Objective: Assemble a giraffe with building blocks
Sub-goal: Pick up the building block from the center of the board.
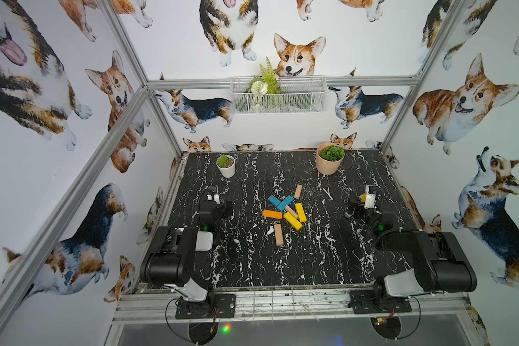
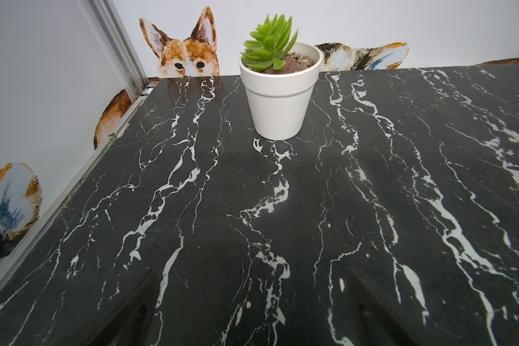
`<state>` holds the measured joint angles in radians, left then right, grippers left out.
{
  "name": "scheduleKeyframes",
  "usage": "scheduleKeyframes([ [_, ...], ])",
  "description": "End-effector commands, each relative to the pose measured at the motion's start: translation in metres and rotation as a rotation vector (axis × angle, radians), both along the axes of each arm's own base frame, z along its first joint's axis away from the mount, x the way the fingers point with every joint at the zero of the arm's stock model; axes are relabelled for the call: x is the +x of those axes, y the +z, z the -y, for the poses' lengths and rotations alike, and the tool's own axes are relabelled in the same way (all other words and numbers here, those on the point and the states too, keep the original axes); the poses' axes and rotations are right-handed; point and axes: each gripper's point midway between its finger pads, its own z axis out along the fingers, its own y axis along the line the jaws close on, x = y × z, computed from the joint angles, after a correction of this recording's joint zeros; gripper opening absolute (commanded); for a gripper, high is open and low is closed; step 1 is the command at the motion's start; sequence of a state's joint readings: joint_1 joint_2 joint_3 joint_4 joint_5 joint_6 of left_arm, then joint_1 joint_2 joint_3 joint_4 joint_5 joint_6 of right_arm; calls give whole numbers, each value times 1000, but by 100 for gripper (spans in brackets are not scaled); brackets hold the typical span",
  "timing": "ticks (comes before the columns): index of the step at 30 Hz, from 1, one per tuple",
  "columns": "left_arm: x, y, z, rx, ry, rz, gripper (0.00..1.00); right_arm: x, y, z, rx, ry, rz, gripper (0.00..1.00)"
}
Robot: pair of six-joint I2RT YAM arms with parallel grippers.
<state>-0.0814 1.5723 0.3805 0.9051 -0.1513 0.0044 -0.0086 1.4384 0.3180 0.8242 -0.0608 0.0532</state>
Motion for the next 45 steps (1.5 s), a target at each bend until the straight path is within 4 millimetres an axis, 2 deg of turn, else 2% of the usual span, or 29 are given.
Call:
scheduleKeyframes([
  [1,-1,14,2,21,-9,47,100,-2,15,4,-3,-32,18,100],
  [4,-8,40,12,87,-8,66,100,-6,44,6,-20,-52,6,100],
  [6,-12,63,25,129,-17,68,100,-12,72,8,-20,-78,53,100],
  [9,-15,99,41,-8,3,66,100,-23,111,20,68,-194,88,100],
  [12,-15,119,49,-145,27,26,100,-32,131,26,164,-262,93,100],
  [14,-14,128,51,-206,47,4,100,-40,133,37,251,-365,84,100],
  [16,-19,131,45,-246,110,-51,100,-62,128,62,359,-568,78,100],
  [17,-21,132,43,-261,124,-56,100,-67,129,67,376,-595,99,100],
  [21,-30,133,35,-350,179,-25,100,-73,133,59,398,-528,115,100],
  [23,-36,129,27,-418,246,-23,100,-72,125,54,394,-517,37,100],
  [26,-29,134,51,-445,102,-60,100,-65,107,43,401,-488,-101,100],
  [30,-20,118,94,-439,-71,-180,100,-57,88,13,385,-403,-225,100],
  [32,-21,93,119,-375,-140,-271,96,-53,85,-12,333,-332,-252,100],
  [33,-17,93,133,-346,-176,-285,95,-52,83,-26,302,-295,-267,100],
  [35,-16,71,159,-264,-230,-365,90,-50,79,-49,240,-236,-303,100],
  [37,-13,50,177,-196,-256,-448,85,-49,72,-69,189,-183,-352,100],
  [41,-8,20,207,-49,-326,-551,81,-50,46,-88,143,-129,-461,100],
  [45,-2,4,220,42,-398,-596,80,-55,31,-97,153,-83,-507,100],
])
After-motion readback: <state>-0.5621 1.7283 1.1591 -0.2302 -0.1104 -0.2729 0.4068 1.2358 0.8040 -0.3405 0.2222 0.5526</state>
